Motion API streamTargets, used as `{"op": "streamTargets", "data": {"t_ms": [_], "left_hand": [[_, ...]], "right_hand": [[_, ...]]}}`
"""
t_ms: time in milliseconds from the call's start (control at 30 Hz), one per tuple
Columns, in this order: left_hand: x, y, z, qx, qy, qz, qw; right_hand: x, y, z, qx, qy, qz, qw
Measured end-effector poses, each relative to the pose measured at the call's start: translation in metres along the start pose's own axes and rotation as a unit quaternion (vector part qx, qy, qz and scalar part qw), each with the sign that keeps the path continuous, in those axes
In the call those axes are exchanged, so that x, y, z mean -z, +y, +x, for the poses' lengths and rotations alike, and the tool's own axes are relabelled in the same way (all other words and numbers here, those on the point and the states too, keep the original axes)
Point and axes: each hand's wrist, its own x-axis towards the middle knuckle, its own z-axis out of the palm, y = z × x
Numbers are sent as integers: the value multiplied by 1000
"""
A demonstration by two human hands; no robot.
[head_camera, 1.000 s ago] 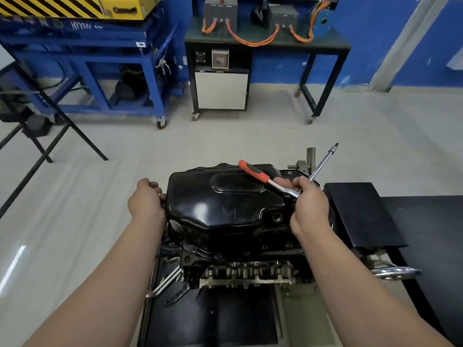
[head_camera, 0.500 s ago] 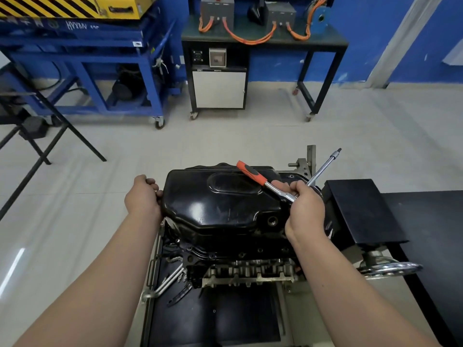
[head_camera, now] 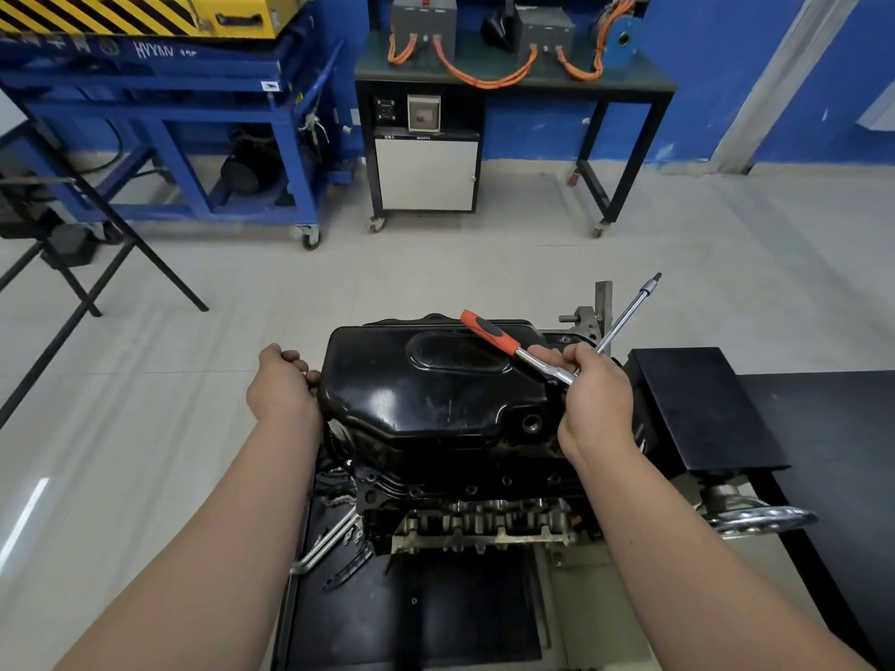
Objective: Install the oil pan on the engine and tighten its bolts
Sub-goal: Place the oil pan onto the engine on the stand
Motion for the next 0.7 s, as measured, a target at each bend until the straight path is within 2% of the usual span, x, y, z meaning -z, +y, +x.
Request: {"op": "streamTargets", "data": {"t_ms": [167, 300, 400, 533, 700], "left_hand": [[2, 2, -2, 10, -6, -10, 1000], [29, -6, -9, 13, -28, 60, 998], [55, -15, -23, 46, -43, 51, 997], [85, -33, -48, 121, -105, 33, 987], [106, -59, -83, 196, -190, 77, 959]], "right_hand": [[2, -3, -4, 23, -12, 3, 1000], [-1, -12, -6, 48, -48, 28, 997], [-4, -11, -9, 48, -42, 22, 998], [-1, -8, -12, 28, -32, 86, 995], [1, -33, -15, 41, -72, 101, 991]]}}
